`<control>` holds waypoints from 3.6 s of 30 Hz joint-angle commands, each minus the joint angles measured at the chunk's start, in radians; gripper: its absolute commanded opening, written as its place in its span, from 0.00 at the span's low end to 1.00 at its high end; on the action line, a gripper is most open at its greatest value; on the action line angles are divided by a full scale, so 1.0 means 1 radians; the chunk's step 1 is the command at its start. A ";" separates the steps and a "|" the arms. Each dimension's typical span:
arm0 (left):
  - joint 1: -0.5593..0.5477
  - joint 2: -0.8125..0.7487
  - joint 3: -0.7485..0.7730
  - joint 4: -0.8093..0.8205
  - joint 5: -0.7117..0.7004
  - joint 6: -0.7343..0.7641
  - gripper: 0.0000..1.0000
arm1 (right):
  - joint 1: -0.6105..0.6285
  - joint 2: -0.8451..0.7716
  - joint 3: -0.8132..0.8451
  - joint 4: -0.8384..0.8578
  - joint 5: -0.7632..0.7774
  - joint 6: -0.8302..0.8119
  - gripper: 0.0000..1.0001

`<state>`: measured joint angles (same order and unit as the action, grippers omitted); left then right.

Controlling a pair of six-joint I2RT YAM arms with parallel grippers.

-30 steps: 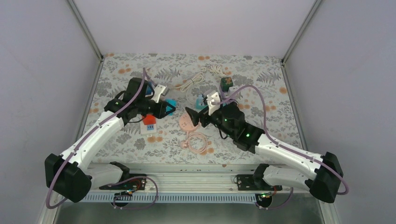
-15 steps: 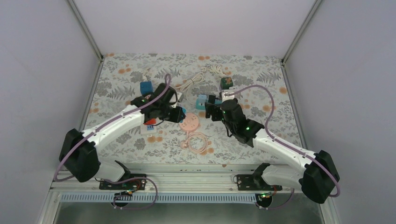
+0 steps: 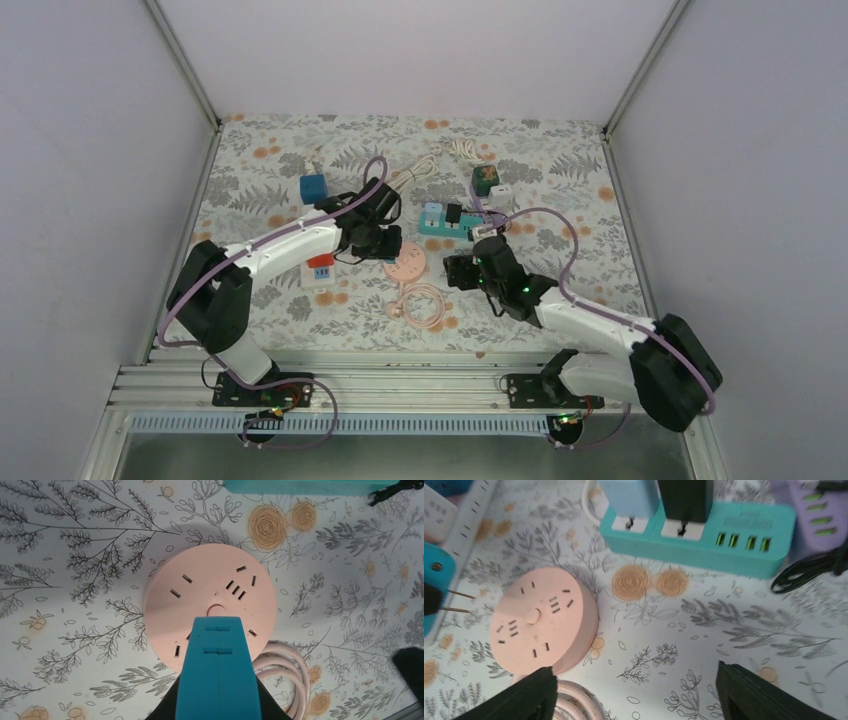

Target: Insert the plug

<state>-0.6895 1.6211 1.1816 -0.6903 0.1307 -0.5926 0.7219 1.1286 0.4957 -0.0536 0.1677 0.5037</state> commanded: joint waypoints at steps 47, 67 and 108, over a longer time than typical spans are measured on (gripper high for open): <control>-0.015 0.045 -0.013 -0.017 -0.028 -0.260 0.02 | 0.151 0.024 -0.054 0.107 0.188 0.230 0.65; -0.079 0.244 0.260 -0.309 -0.165 -0.477 0.02 | 0.082 -0.072 -0.120 0.027 0.294 0.269 0.74; -0.088 0.307 0.293 -0.326 -0.119 -0.447 0.02 | 0.061 -0.078 -0.128 0.025 0.282 0.252 0.75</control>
<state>-0.7708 1.9236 1.4651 -1.0042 -0.0109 -1.0470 0.7902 1.0649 0.3805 -0.0315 0.4061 0.7452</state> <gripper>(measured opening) 0.166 0.752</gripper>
